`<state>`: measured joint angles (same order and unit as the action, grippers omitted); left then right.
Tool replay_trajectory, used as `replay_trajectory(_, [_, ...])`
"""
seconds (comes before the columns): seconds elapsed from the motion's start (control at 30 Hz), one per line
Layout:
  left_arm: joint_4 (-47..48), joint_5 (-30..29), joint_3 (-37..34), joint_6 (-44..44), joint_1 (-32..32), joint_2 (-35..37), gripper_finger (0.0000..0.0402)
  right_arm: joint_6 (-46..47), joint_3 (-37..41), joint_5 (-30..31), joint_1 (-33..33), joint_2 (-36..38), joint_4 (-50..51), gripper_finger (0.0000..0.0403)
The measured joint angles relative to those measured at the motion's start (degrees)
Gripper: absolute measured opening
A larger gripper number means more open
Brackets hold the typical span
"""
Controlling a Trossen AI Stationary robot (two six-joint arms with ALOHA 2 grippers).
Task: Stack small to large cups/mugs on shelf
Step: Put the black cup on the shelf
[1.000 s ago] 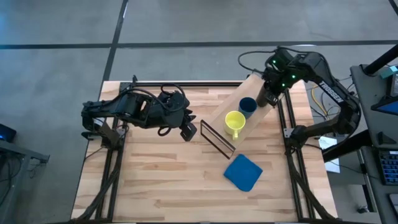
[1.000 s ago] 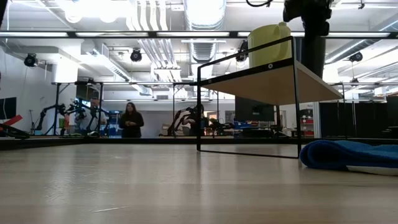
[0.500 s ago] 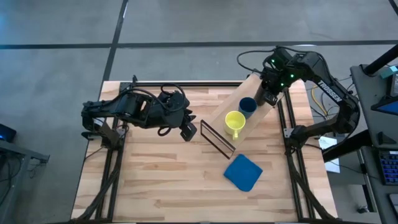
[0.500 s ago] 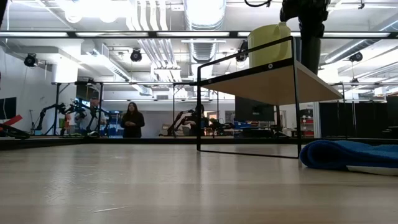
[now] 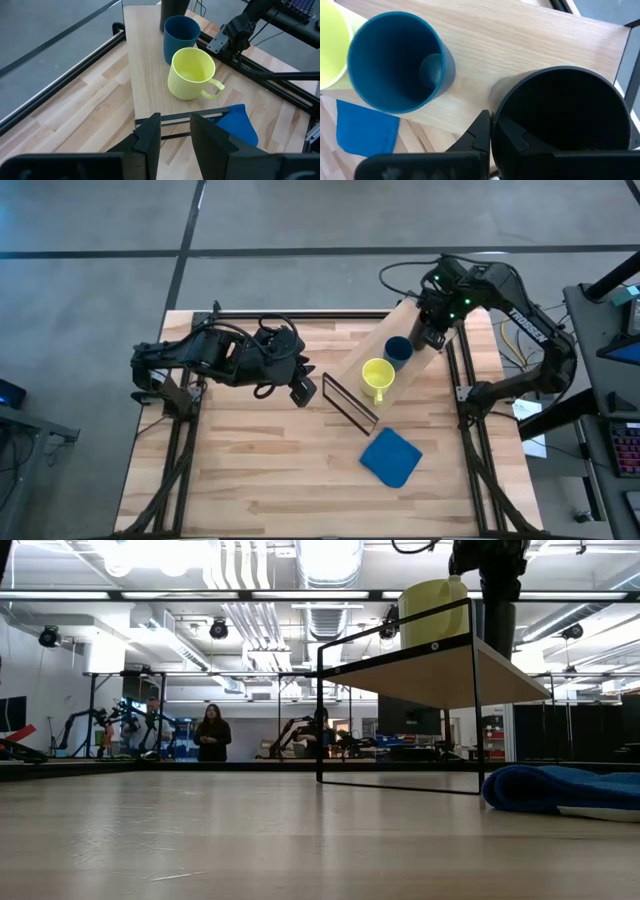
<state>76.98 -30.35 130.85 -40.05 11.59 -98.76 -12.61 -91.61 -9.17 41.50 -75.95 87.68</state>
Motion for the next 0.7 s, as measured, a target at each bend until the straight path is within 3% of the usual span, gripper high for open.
replay_trajectory(0.33, [-0.02,0.02,0.0,0.0,-0.01,0.0,0.0091,-0.95,-0.64,0.16,-0.02,-3.44,0.11,0.0012])
replay_trajectory(0.7, [0.01,0.02,0.0,0.17,-0.12,0.0,0.0091,-0.95,-3.66,2.38,0.02,-3.07,1.42,0.0068])
